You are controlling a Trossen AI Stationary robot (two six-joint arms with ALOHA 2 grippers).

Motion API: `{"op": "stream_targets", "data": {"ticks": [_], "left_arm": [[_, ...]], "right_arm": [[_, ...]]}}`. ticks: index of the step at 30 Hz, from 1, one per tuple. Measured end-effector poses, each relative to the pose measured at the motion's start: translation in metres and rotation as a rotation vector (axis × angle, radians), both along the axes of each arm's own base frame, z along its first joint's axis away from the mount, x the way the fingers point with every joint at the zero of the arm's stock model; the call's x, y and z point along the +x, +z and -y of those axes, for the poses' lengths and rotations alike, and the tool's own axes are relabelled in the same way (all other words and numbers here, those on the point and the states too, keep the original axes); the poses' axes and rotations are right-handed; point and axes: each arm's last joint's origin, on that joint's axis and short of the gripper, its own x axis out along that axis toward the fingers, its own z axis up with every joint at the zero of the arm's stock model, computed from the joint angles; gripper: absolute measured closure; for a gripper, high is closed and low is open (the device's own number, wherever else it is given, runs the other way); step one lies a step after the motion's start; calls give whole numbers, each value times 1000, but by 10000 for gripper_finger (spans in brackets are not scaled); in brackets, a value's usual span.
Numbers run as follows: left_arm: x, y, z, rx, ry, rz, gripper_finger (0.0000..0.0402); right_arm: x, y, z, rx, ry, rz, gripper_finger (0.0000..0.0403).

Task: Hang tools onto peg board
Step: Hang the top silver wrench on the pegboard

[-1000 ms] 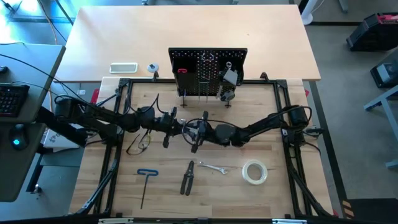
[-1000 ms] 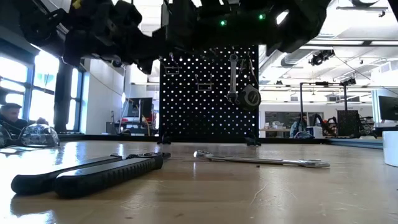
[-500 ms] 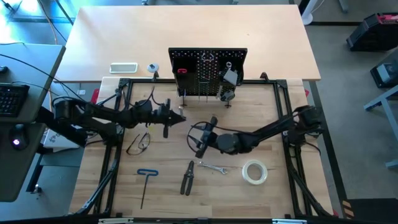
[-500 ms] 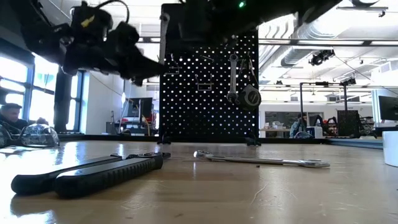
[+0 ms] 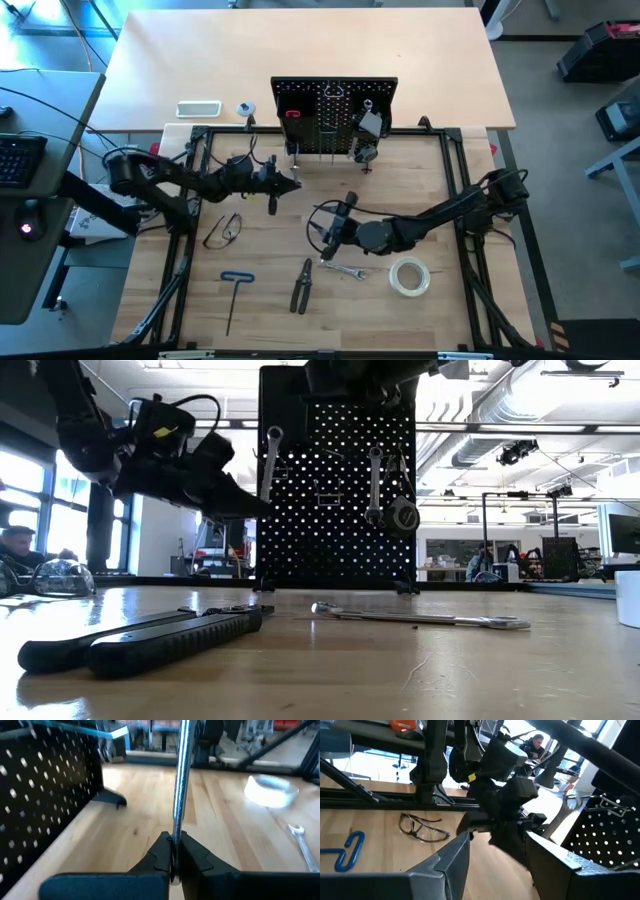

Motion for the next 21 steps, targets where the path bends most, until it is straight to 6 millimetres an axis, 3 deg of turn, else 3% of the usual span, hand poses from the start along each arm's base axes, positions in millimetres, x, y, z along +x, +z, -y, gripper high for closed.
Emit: {"op": "stream_targets", "data": {"ticks": [21], "left_arm": [[-1, 0, -24, 8, 26, 8, 398]], "right_arm": [[-1, -4, -1, 0, -21, -29, 222]]}}
